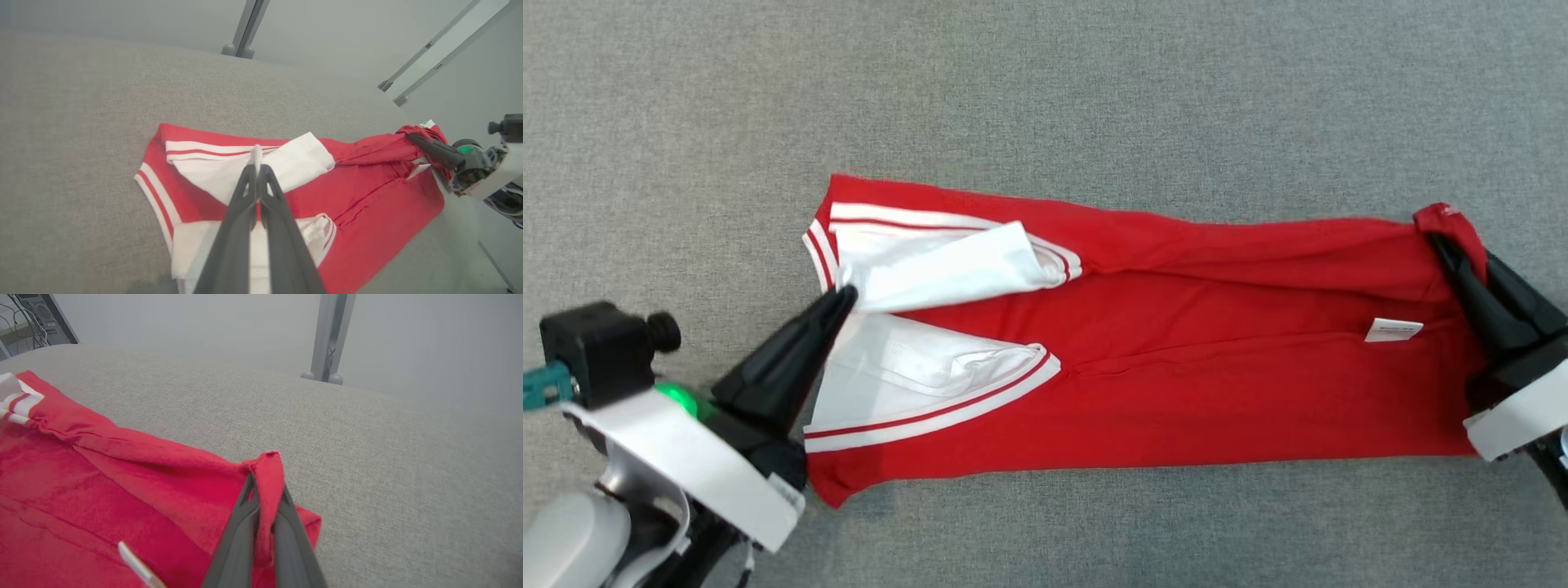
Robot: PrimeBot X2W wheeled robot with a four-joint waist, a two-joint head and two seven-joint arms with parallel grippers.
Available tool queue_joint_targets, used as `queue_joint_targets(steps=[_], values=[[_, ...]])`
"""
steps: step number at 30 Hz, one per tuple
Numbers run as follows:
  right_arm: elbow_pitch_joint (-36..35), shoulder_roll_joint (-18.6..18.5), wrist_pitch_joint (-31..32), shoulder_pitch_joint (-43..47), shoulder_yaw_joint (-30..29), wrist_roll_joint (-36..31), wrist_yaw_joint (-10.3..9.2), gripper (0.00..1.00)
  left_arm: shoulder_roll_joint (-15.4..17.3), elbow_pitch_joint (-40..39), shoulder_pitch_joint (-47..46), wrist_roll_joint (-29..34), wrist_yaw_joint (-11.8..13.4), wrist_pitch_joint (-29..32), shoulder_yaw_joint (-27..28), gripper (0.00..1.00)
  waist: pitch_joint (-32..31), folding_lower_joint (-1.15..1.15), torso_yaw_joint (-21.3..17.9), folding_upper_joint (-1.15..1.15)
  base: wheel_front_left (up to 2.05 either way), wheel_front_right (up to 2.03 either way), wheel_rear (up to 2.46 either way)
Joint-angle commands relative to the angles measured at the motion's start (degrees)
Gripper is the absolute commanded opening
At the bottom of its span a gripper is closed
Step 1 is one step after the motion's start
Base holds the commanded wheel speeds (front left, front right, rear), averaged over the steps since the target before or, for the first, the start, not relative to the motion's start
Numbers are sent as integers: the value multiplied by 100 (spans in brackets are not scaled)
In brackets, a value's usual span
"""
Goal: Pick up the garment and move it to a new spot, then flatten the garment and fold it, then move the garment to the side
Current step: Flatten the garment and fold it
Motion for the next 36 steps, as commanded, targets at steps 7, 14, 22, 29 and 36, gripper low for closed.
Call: queue_joint_targets(steps=[7, 14, 22, 29, 36], values=[[61, 371, -315, 568, -299, -464, -1, 0, -179, -31, 896, -558, -19, -363, 27, 0, -80, 0, -5, 0, 0, 0, 0], [279, 750, -393, 945, -492, -396, -1, 100, -504, 438, 1299, -1063, -238, -474, -53, 17, -170, 0, -20, 0, 0, 0, 0], [-158, 1526, -677, 1458, -1362, -168, -1, 100, -919, 903, 1133, -807, -337, -1222, 164, 100, -344, 0, -21, 0, 0, 0, 0], [-769, 2409, -759, 1480, -2271, -802, -1, 100, -1512, 941, 815, 128, 390, -1825, 1016, 100, -477, 0, -112, 0, 0, 0, 0], [-818, 2834, -591, 1222, -2417, -1486, -1, 100, -2372, 840, 447, 2203, 834, -1846, 1756, 100, -625, 0, -104, 0, 0, 0, 0]])
